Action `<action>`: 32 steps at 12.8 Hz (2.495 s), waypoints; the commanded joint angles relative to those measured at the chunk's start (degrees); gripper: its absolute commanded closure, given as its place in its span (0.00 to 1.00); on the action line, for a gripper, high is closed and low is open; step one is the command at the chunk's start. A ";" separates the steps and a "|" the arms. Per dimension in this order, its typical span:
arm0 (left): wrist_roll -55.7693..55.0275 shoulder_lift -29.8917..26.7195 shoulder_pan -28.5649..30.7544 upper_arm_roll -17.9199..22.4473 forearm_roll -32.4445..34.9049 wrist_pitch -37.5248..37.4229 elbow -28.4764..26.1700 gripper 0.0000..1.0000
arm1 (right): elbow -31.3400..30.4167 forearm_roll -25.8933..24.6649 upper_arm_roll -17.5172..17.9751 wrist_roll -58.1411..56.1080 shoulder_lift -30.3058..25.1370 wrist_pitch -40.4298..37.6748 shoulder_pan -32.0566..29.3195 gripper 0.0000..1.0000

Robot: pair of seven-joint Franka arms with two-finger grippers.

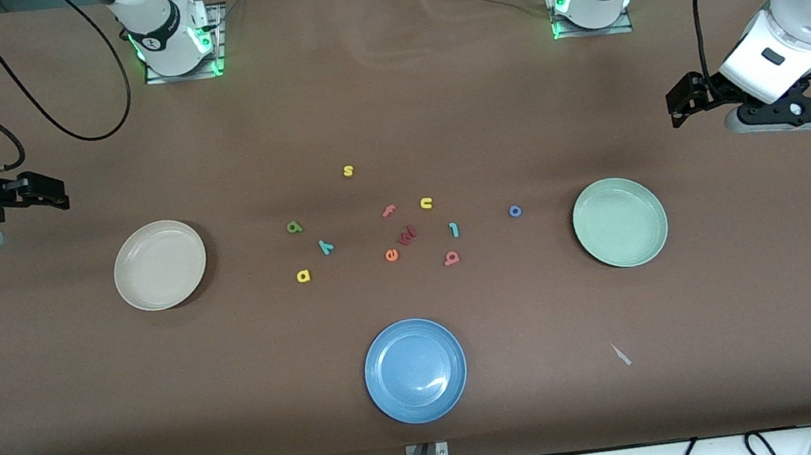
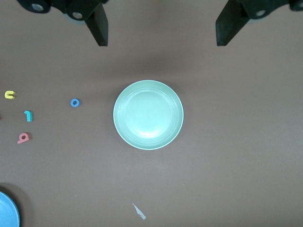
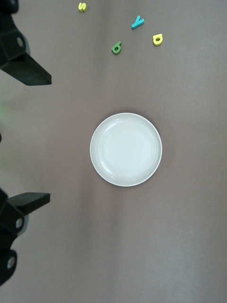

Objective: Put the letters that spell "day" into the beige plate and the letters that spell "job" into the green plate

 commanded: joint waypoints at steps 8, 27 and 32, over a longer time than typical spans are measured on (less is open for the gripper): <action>0.59 -0.51 0.38 -0.06 -1.27 -0.55 0.06 0.00 | 0.36 0.97 0.13 0.29 0.14 0.14 -0.38 0.00; 0.51 0.45 1.43 -0.06 -1.27 -0.29 0.14 0.00 | 0.36 0.97 0.13 0.29 0.14 -0.04 -0.30 0.00; 1.21 2.21 1.17 -0.14 -1.18 -0.47 0.23 0.00 | 0.36 1.24 0.13 0.29 0.14 -0.30 -0.21 0.00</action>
